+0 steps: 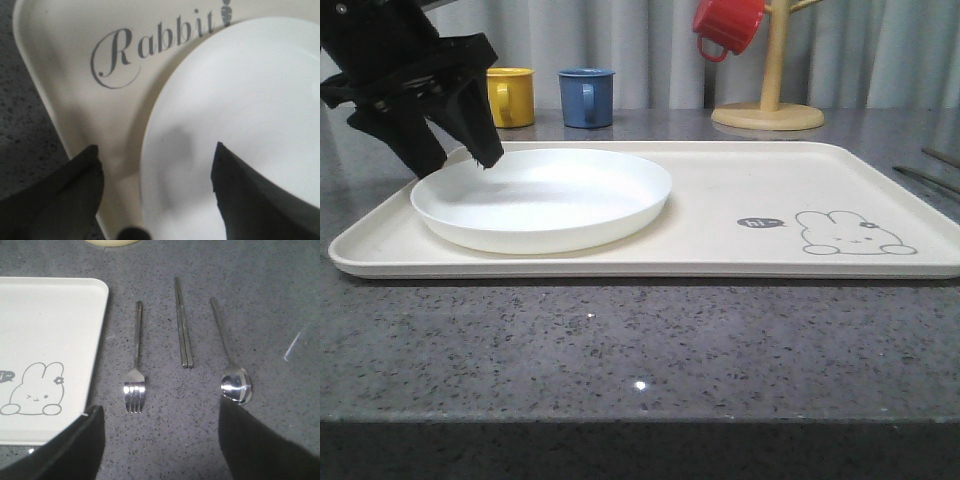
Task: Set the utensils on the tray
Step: 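Lower the plate onto the tray's end nearest the left gripper and release, then withdraw the left gripper upward away from the plate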
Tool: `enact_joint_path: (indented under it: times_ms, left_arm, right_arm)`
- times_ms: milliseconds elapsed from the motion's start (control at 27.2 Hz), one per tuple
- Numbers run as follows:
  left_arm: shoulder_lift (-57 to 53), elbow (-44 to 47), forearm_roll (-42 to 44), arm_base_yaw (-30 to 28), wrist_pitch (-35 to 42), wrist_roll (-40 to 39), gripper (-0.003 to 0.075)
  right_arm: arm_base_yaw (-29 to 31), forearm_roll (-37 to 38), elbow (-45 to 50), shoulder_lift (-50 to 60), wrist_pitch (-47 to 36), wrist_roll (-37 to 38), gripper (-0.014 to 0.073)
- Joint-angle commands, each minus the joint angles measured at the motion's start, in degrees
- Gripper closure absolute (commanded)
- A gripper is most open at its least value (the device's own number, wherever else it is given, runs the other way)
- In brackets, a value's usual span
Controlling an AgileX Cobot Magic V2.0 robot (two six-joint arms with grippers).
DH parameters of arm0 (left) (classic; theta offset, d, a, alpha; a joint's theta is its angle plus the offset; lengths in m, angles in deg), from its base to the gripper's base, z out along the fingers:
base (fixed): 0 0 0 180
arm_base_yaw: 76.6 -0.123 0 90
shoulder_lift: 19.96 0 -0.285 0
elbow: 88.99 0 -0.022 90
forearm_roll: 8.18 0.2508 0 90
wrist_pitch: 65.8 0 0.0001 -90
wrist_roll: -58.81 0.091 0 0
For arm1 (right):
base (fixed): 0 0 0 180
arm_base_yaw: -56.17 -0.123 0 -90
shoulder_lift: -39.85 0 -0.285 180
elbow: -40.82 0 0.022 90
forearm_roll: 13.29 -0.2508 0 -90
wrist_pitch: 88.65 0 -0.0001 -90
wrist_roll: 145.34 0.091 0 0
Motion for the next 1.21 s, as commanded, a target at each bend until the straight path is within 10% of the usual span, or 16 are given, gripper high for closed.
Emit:
enact_joint_path:
  times_ms: [0, 661, 1174]
  left_arm:
    - [-6.9, -2.7, -0.6, 1.2, 1.6, 0.0, 0.0250]
    - [-29.8, 7.7, 19.0, 23.5, 3.6, -7.8, 0.0250]
    - [-47.1, 21.4, 18.3, 24.5, 4.5, -7.9, 0.0250]
  right_arm:
    - [-0.1, 0.8, -1.7, -0.6, -3.7, -0.5, 0.0085]
    - [-0.1, 0.8, -1.7, -0.6, -3.8, -0.5, 0.0085]
    - [-0.1, 0.8, -1.7, -0.6, -4.5, -0.5, 0.0085]
